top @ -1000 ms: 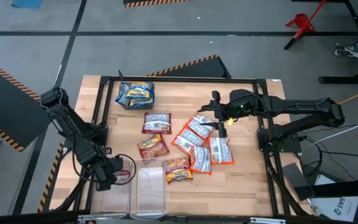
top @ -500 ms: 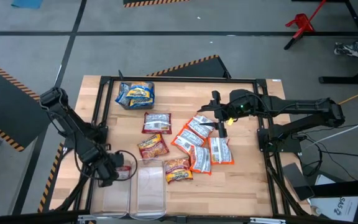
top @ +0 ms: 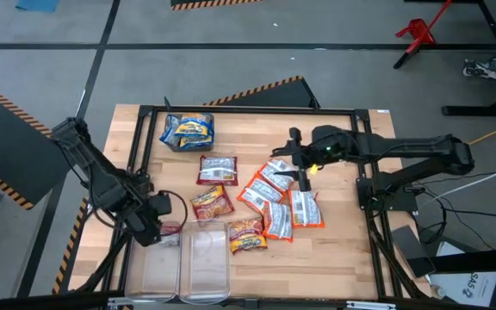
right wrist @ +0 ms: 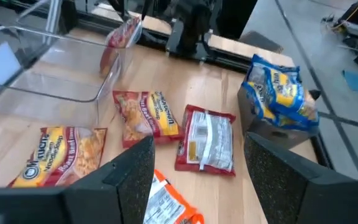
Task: Sort Maruchan noodles
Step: Put the red noodle pack into the left transparent bin
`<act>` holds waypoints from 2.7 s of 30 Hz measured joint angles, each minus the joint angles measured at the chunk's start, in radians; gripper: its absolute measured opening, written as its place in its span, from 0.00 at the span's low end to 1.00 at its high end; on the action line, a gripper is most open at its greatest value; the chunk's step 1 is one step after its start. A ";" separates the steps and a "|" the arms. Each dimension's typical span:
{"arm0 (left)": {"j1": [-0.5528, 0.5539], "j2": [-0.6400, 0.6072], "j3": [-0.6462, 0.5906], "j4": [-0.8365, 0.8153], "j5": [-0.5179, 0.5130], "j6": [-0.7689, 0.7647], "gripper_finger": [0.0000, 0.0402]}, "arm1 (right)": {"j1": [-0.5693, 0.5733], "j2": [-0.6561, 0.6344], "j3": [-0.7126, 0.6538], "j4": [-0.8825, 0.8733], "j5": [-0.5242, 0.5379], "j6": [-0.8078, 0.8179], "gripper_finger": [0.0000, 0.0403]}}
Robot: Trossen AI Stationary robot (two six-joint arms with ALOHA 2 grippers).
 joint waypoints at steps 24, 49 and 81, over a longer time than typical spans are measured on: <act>0.266 0.001 0.060 0.136 -0.358 0.220 0.44 | 0.136 0.604 0.000 0.515 -0.011 -0.526 0.58; 0.785 -0.003 -0.159 0.510 0.165 0.486 0.45 | 0.137 0.681 0.000 0.595 0.270 -0.312 0.89; 0.918 0.139 -0.446 0.869 0.387 0.517 0.45 | 0.138 0.698 0.000 0.638 0.131 -0.237 0.90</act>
